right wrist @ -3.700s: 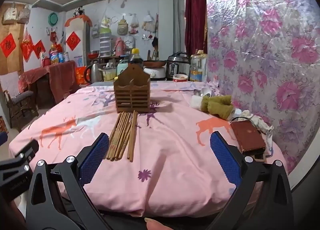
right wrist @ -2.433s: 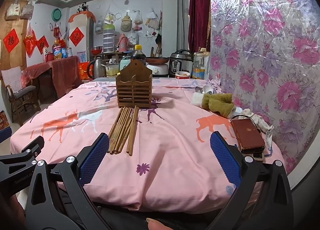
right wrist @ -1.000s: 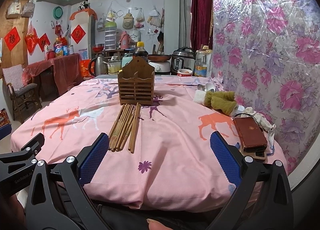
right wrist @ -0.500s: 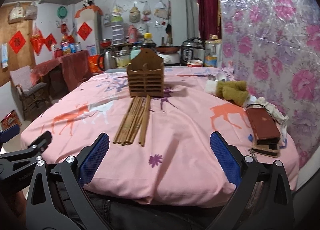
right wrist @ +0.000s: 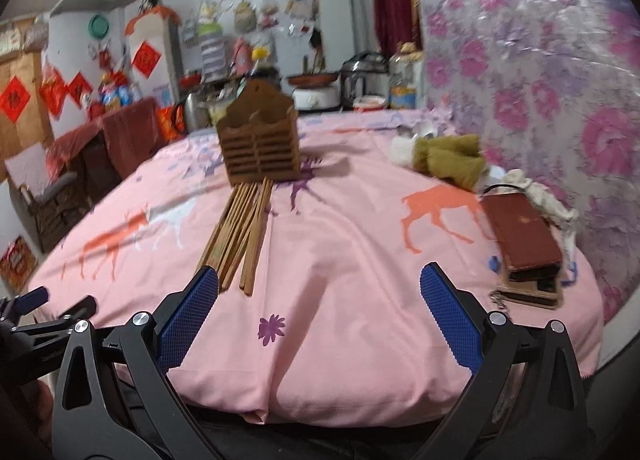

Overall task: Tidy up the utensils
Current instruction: 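Close the right tool on one wooden chopstick while the left tool grasps another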

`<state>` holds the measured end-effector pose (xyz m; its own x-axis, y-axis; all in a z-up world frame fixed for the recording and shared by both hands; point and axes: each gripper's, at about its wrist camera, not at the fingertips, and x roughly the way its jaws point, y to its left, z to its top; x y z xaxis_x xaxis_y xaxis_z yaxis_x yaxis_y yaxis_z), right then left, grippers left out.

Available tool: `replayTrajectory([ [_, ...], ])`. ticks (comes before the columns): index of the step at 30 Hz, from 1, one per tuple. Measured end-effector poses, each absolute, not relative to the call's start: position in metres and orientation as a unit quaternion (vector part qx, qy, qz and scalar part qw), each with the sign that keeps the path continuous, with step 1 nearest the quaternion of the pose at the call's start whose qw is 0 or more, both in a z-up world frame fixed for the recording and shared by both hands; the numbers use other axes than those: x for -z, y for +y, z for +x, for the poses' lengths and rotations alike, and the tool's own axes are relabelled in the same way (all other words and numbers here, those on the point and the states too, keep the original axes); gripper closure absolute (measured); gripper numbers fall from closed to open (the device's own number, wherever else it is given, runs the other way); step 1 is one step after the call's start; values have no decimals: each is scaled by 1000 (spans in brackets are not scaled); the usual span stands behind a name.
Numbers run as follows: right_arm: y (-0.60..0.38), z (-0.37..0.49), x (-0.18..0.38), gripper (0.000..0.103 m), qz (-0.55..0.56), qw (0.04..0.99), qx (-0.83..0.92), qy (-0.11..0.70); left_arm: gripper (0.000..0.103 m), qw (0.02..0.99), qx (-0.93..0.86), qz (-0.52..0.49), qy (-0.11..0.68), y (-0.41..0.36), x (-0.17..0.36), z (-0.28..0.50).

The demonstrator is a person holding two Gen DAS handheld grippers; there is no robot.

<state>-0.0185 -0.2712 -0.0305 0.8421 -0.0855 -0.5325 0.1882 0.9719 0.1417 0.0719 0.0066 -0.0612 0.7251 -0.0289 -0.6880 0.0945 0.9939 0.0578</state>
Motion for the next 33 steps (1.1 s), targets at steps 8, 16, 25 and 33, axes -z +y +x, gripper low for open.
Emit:
replayTrajectory([
  [8,-270,25,50,6,42,948,75,306,5,907,70,89,406,-34,97,127],
  [16,-271,61,76,6,40,936,40,347,4,888,101,120,432,-57,117,162],
  [25,-244,78,98,15,3,926,-28,377,4,878,82,45,470,-20,120,210],
  [33,-231,87,107,31,-30,917,-54,393,4,887,73,48,454,-19,119,206],
])
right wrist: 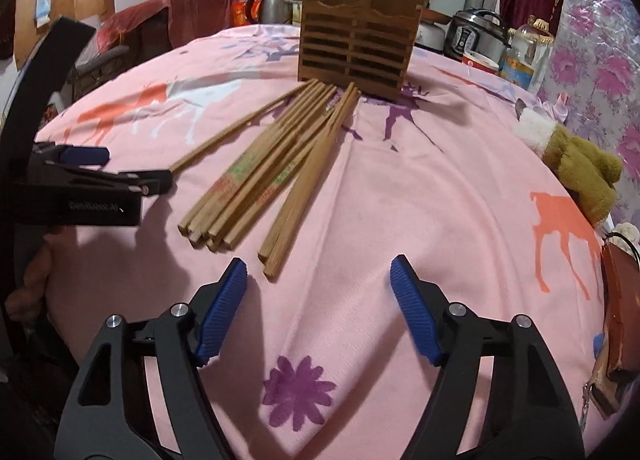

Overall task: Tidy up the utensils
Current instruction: 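Close the right tool on one wooden chopstick while the left tool grasps another, then carry the chopsticks to the wooden holder and open both tools to drop them in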

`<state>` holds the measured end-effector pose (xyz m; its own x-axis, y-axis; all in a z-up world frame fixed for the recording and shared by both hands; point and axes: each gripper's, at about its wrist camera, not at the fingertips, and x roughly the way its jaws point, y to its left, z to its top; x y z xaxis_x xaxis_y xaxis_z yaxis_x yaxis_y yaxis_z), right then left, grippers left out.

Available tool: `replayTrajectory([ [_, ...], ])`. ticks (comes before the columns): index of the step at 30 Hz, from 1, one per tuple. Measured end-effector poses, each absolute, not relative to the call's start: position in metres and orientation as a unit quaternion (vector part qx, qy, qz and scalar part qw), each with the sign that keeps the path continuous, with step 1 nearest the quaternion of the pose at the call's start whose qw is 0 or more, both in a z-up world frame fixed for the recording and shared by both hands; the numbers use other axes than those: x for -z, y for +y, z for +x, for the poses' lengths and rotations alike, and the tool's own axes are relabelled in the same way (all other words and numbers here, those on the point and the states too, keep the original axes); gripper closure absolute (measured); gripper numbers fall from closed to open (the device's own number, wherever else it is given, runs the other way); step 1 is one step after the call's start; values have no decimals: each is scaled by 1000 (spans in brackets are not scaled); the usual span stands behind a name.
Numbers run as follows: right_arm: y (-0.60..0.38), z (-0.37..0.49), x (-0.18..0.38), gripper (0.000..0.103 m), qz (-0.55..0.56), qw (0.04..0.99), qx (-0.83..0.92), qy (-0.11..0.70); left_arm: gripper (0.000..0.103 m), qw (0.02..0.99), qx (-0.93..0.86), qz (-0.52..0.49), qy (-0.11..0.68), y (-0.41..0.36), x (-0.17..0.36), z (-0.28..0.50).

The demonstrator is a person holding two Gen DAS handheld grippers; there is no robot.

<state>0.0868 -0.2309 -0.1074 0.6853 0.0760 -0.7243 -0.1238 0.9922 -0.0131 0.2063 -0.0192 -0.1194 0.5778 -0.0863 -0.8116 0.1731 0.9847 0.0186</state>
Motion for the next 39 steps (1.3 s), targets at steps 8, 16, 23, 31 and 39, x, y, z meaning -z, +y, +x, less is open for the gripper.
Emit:
replayTrajectory([
  [8,-284,99,104,41,75,913,30,399,4,889,72,47,450,-19,121,206],
  [16,-252,95,101,54,33,920,-21,389,4,889,71,47,450,-19,121,205],
  [23,-253,98,103,66,44,916,-26,397,10,889,79,46,448,-20,119,204],
  [31,-257,101,109,87,56,912,-29,405,67,893,150,71,419,-50,115,188],
  [39,-264,95,101,96,73,919,-23,386,95,885,175,43,430,-44,111,181],
])
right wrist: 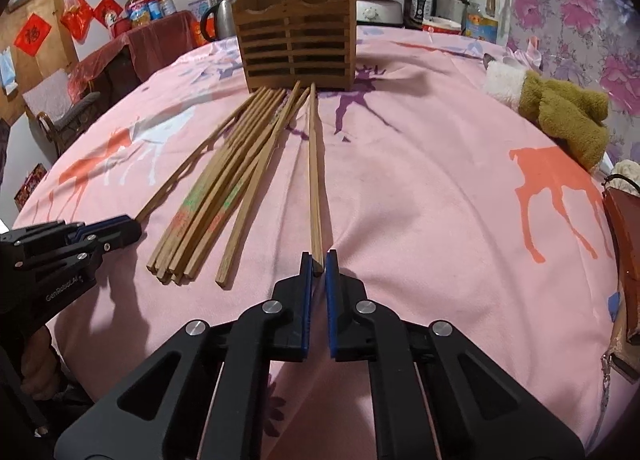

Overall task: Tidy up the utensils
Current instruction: 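Carry the chopsticks to the wooden holder and open both tools to drop them in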

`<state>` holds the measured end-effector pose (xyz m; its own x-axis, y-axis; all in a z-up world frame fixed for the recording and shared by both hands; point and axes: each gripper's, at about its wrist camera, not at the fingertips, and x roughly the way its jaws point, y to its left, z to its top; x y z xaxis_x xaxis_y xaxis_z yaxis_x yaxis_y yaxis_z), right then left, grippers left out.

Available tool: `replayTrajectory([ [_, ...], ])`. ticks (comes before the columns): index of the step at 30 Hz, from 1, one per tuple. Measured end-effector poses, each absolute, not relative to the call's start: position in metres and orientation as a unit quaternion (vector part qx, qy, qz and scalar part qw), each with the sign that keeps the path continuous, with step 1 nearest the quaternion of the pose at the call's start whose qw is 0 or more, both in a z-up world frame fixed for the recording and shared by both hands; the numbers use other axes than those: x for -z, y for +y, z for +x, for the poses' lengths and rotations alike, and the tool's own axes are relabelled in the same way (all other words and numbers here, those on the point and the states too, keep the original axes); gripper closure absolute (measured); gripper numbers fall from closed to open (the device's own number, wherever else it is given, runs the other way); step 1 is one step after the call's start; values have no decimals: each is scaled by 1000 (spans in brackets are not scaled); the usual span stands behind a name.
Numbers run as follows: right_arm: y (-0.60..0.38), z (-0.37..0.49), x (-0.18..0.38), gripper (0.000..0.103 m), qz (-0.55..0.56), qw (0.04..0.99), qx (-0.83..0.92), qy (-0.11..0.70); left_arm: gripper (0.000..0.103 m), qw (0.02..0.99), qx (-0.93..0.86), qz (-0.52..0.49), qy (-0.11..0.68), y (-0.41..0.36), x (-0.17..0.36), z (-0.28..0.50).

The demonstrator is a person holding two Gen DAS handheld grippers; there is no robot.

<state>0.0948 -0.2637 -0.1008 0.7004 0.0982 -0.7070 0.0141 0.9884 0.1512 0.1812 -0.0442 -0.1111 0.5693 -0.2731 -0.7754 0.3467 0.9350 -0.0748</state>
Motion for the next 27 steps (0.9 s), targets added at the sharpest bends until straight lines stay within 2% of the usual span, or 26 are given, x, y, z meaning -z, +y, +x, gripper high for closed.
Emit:
replayTrajectory([
  [7,-278,87,72,96,93,939,-8,332,95,899,166,31,403,-34,81,180],
  [21,-309,103,-28,96,115,974,-14,196,95,925,195,12,327,-37,-28,210],
  [27,-318,134,-64,96,114,975,-32,185,96,921,218,13,324,-50,-69,246],
])
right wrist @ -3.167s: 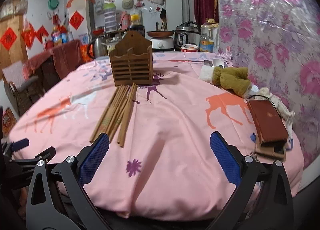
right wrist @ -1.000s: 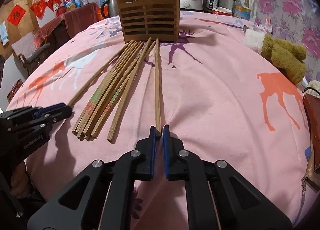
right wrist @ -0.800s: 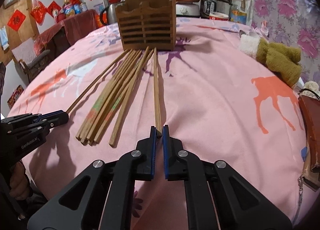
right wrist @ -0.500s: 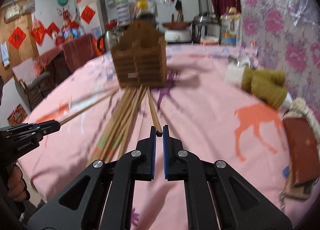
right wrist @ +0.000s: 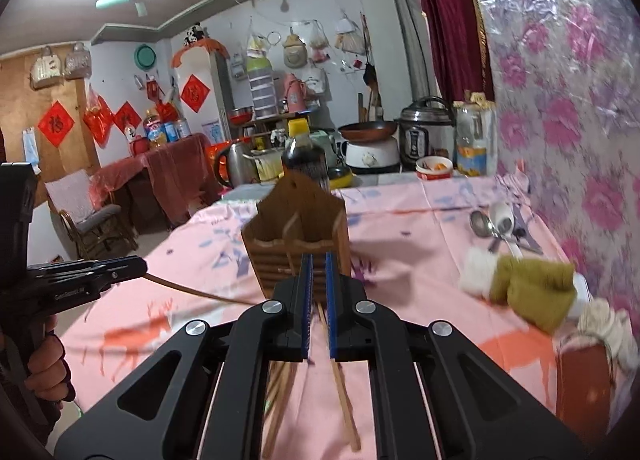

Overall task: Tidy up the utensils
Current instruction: 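Carry the chopsticks to the wooden holder and open both tools to drop them in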

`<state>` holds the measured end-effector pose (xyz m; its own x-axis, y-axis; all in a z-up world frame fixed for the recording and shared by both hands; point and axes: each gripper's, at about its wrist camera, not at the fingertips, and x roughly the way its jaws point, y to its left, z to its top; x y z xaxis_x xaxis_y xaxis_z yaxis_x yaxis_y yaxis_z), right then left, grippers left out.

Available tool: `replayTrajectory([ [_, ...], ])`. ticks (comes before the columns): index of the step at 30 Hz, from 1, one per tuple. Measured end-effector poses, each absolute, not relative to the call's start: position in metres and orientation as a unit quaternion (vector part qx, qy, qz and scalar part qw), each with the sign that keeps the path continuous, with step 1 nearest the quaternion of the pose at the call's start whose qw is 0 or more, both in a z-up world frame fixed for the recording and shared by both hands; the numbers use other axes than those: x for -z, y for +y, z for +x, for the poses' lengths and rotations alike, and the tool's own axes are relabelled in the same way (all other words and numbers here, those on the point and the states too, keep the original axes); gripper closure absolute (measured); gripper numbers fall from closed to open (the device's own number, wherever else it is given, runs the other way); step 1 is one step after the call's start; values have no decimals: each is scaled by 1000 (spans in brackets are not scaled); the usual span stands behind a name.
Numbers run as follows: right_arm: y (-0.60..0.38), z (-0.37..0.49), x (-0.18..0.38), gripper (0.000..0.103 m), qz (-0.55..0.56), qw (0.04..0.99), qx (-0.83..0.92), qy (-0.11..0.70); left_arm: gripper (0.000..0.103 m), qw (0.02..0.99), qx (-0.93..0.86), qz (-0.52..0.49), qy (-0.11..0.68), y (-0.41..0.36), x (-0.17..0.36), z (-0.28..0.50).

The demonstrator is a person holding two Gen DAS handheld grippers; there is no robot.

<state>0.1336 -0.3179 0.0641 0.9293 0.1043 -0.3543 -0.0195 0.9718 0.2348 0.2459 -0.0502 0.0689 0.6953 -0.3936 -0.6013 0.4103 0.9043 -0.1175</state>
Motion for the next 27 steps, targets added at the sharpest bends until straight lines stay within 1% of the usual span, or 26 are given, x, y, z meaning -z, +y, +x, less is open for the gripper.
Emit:
replayTrajectory([
  [3,-318,151,-68,95,105,969,-60,214,96,921,222,23,319,-60,-86,259],
  [4,-319,155,-63,89,109,965,-69,229,96,921,224,24,318,-61,-89,261],
  [6,-316,157,-45,89,103,956,-82,260,97,920,227,25,317,-63,-90,263],
  [10,-310,147,21,89,94,933,-77,338,97,921,227,31,315,-69,-84,265],
  [13,-312,138,60,89,101,913,-69,388,97,920,228,32,316,-72,-82,269],
  [15,-311,133,75,88,99,906,-69,405,97,921,227,36,313,-74,-81,269],
  [16,-311,130,79,88,98,905,-69,408,97,922,227,37,313,-74,-80,269],
  [18,-310,126,83,82,96,904,-73,410,97,922,226,38,313,-74,-79,270],
  [20,-308,121,83,63,90,908,-72,403,97,922,224,36,315,-74,-78,270],
  [27,-304,127,91,62,76,908,-60,407,97,918,222,35,327,-75,-73,274],
])
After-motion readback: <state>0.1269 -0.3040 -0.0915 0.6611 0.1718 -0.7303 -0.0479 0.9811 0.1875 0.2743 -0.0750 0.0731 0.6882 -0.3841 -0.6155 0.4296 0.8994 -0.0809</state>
